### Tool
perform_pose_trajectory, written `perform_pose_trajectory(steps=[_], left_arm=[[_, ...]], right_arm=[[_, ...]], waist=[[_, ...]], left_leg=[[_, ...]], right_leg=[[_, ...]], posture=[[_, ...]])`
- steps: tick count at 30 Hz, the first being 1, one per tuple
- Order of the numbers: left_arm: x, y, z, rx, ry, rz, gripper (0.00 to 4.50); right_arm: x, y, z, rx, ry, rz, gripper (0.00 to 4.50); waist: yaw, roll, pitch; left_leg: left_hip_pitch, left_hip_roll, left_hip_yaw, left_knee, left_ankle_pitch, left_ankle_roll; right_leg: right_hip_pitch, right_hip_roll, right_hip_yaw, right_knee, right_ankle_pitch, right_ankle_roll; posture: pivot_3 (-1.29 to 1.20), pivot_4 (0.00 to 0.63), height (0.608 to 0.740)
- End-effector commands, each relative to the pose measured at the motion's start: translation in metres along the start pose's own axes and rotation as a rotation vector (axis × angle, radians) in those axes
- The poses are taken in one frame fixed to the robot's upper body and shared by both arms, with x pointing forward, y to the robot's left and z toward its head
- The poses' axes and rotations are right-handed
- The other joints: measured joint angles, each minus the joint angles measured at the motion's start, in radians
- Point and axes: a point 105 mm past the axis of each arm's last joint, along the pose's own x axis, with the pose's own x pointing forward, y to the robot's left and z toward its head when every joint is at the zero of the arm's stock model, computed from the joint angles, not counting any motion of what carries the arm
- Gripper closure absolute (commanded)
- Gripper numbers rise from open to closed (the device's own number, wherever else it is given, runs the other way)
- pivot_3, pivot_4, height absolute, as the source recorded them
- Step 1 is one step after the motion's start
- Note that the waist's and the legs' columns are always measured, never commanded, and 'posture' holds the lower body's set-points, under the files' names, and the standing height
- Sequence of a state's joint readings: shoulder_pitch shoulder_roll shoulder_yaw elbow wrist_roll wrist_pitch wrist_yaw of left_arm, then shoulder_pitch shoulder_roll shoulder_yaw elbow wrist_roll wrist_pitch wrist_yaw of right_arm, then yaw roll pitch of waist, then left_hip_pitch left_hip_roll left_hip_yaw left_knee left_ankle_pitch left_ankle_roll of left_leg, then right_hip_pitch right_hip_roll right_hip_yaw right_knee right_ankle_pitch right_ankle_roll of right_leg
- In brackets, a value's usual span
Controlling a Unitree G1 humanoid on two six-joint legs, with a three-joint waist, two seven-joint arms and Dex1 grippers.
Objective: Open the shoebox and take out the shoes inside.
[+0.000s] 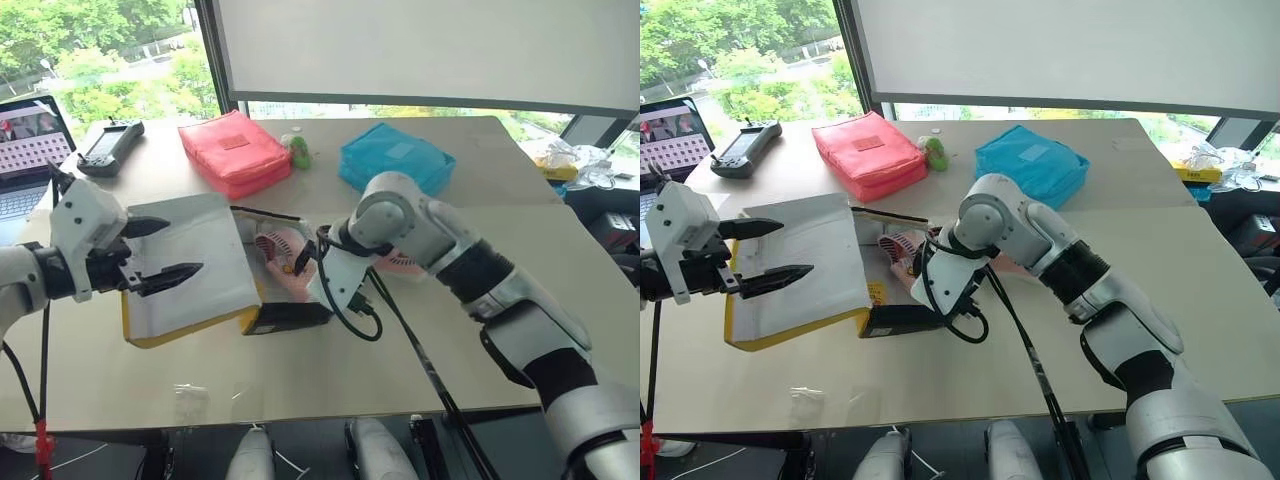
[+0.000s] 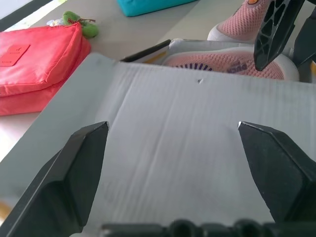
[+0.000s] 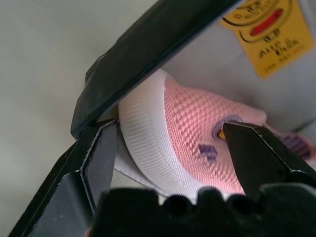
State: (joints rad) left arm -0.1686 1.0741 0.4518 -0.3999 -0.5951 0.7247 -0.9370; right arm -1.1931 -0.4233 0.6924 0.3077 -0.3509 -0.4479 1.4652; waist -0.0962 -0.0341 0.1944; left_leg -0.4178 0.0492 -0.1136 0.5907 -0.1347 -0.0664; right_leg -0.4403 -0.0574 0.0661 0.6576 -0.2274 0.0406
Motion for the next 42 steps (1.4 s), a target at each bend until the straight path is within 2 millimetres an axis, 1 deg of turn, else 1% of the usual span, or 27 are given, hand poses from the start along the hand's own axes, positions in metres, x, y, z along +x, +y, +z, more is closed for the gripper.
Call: perform_pose_trajectory(steps=[1,5,7,9,10,12,14,16,19,21,24,26,28,30,32,33,34,36,37,39,41,42], left_arm=[[-0.006,0.002,0.013,0.045,-0.028,0.029,0.0],[-0.006,0.002,0.013,0.044,-0.029,0.031,0.0],[-0.006,0.001,0.013,0.043,-0.03,0.031,0.0],[-0.005,0.001,0.013,0.041,-0.03,0.03,0.0],[-0.005,0.001,0.012,0.041,-0.03,0.03,0.0],[-0.005,0.001,0.012,0.039,-0.033,0.029,0.0],[-0.003,0.0,0.012,0.039,-0.035,0.026,0.0],[0.0,0.0,0.012,0.038,-0.041,0.022,0.0],[0.002,-0.001,0.013,0.037,-0.049,0.015,0.0],[0.003,-0.002,0.013,0.035,-0.05,0.011,0.0],[0.003,-0.003,0.012,0.03,-0.05,0.004,0.0],[0.003,-0.003,0.011,0.028,-0.045,-0.001,0.0],[0.005,-0.002,0.011,0.032,-0.041,-0.005,0.0],[0.007,-0.001,0.013,0.035,-0.044,-0.012,0.0],[0.009,0.0,0.015,0.039,-0.049,-0.021,0.0],[0.01,0.0,0.016,0.04,-0.051,-0.028,0.0],[0.011,0.0,0.016,0.041,-0.051,-0.032,0.0],[0.012,-0.001,0.016,0.039,-0.049,-0.046,0.0],[0.013,-0.002,0.016,0.04,-0.048,-0.051,0.0],[0.014,-0.001,0.016,0.04,-0.047,-0.057,0.0],[0.016,-0.002,0.016,0.04,-0.049,-0.065,0.0],[0.016,-0.002,0.017,0.039,-0.051,-0.07,0.0]], right_arm=[[0.013,-0.007,0.006,-0.048,0.005,-0.028,0.45],[0.023,-0.014,0.006,-0.026,0.015,-0.059,0.45],[0.024,-0.017,0.006,-0.007,0.017,-0.072,0.95],[0.02,-0.027,0.008,0.011,0.005,-0.106,1.5],[0.019,-0.031,0.009,0.014,0.003,-0.117,1.9],[0.016,-0.041,0.01,0.016,-0.002,-0.152,2.51],[0.01,-0.055,0.009,0.025,-0.002,-0.189,3.23],[0.001,-0.07,0.007,0.03,0.007,-0.232,3.81],[-0.015,-0.09,0.008,0.033,-0.01,-0.318,3.95],[-0.029,-0.098,0.011,0.079,-0.058,-0.365,3.95],[-0.049,-0.101,0.012,0.131,-0.109,-0.397,3.95],[-0.069,-0.1,0.017,0.229,-0.209,-0.406,3.95],[-0.085,-0.1,0.025,0.36,-0.347,-0.407,3.95],[-0.095,-0.102,0.028,0.444,-0.425,-0.422,3.95],[-0.112,-0.102,0.018,0.543,-0.459,-0.475,3.95],[-0.122,-0.1,0.009,0.568,-0.434,-0.516,3.95],[-0.131,-0.097,0.001,0.588,-0.403,-0.548,3.95],[-0.152,-0.085,-0.026,0.619,-0.249,-0.639,3.95],[-0.163,-0.076,-0.04,0.631,-0.16,-0.673,3.95],[-0.18,-0.046,-0.075,0.685,0.059,-0.716,3.95],[-0.187,-0.02,-0.099,0.749,0.198,-0.725,3.95],[-0.186,-0.009,-0.108,0.789,0.235,-0.726,3.95]], waist=[[-0.001,0.0,0.0],[0.0,0.0,0.0],[0.0,0.0,0.0],[0.0,0.0,0.0],[0.0,0.0,0.0],[-0.001,0.0,0.0],[-0.002,0.0,0.0],[-0.001,0.0,0.0],[-0.001,0.0,0.0],[-0.001,0.0,0.0],[0.001,0.0,0.0],[0.002,0.0,0.0],[0.002,0.0,0.0],[0.002,0.0,0.0],[0.0,0.0,0.0],[0.0,0.0,0.0],[0.001,0.0,0.0],[0.004,0.0,0.0],[0.009,0.0,0.0],[0.018,0.0,0.0],[0.025,0.0,0.0],[0.026,0.0,0.0]], left_leg=[[0.0,0.0,0.0,0.0,0.0,0.0],[0.001,0.0,0.0,0.0,0.0,0.0],[0.001,0.0,0.0,0.0,0.0,0.0],[0.001,0.0,0.0,0.0,0.0,0.0],[0.001,0.0,0.0,0.0,0.0,0.0],[0.001,0.0,0.0,0.0,0.0,0.0],[0.001,0.0,0.0,0.0,0.0,0.0],[0.001,0.0,0.0,0.0,0.0,0.0],[0.001,0.0,0.0,0.0,0.0,0.0],[0.001,0.0,0.0,0.0,0.0,0.0],[0.001,0.0,0.0,0.0,0.0,0.0],[0.001,0.0,0.0,0.0,0.0,0.0],[0.001,0.0,0.0,0.0,0.0,0.0],[0.001,0.0,0.0,0.0,0.0,0.0],[0.001,0.0,0.0,0.0,0.0,0.0],[0.001,0.0,0.0,0.0,0.0,0.0],[0.001,0.0,0.0,0.0,0.0,0.0],[0.001,0.0,0.0,0.001,0.0,0.0],[0.001,0.0,0.0,0.001,0.0,0.0],[0.0,0.0,0.0,0.001,0.0,0.0],[-0.001,0.0,0.001,0.0,0.0,0.0],[-0.001,0.0,0.001,0.0,0.0,0.0]], right_leg=[[0.0,0.0,0.0,0.0,0.0,0.0],[0.0,0.0,0.0,0.001,0.0,0.0],[0.0,0.0,0.0,0.001,0.0,0.0],[0.001,0.0,0.0,0.001,0.0,0.0],[0.001,0.0,0.0,0.001,0.0,0.0],[0.001,0.0,0.0,0.001,0.0,0.0],[0.0,0.0,0.0,0.002,0.0,0.0],[0.0,0.0,0.0,0.003,0.0,0.0],[0.0,0.0,0.0,0.003,0.0,0.0],[0.0,0.0,0.0,0.002,0.0,0.0],[0.001,0.0,0.0,0.002,0.0,0.0],[0.001,0.0,0.0,0.001,0.0,0.0],[0.001,0.0,0.0,0.001,0.0,0.0],[0.001,0.0,0.0,0.002,0.0,0.0],[0.0,0.0,0.0,0.003,0.0,0.0],[0.0,0.0,0.0,0.003,0.0,0.0],[0.0,0.0,0.0,0.003,0.0,0.0],[0.0,0.0,0.0,0.003,0.0,0.0],[0.0,0.0,0.0,0.002,0.0,0.0],[0.0,0.0,0.0,0.0,0.0,0.0],[0.0,-0.001,0.0,-0.002,0.0,0.0],[-0.001,-0.001,0.0,-0.002,0.0,0.0]], posture=[[0.0,0.15,0.737],[0.0,0.15,0.737],[0.0,0.15,0.737],[0.0,0.15,0.737],[0.0,0.15,0.737],[0.0,0.15,0.737],[0.0,0.15,0.737],[0.0,0.15,0.737],[0.0,0.15,0.737],[0.0,0.15,0.737],[0.0,0.15,0.737],[0.0,0.15,0.737],[0.0,0.15,0.737],[0.0,0.15,0.737],[0.0,0.15,0.737],[0.0,0.15,0.737],[0.0,0.15,0.737],[0.0,0.15,0.737],[0.0,0.15,0.737],[0.0,0.15,0.737],[0.0,0.15,0.737],[0.0,0.15,0.737]])
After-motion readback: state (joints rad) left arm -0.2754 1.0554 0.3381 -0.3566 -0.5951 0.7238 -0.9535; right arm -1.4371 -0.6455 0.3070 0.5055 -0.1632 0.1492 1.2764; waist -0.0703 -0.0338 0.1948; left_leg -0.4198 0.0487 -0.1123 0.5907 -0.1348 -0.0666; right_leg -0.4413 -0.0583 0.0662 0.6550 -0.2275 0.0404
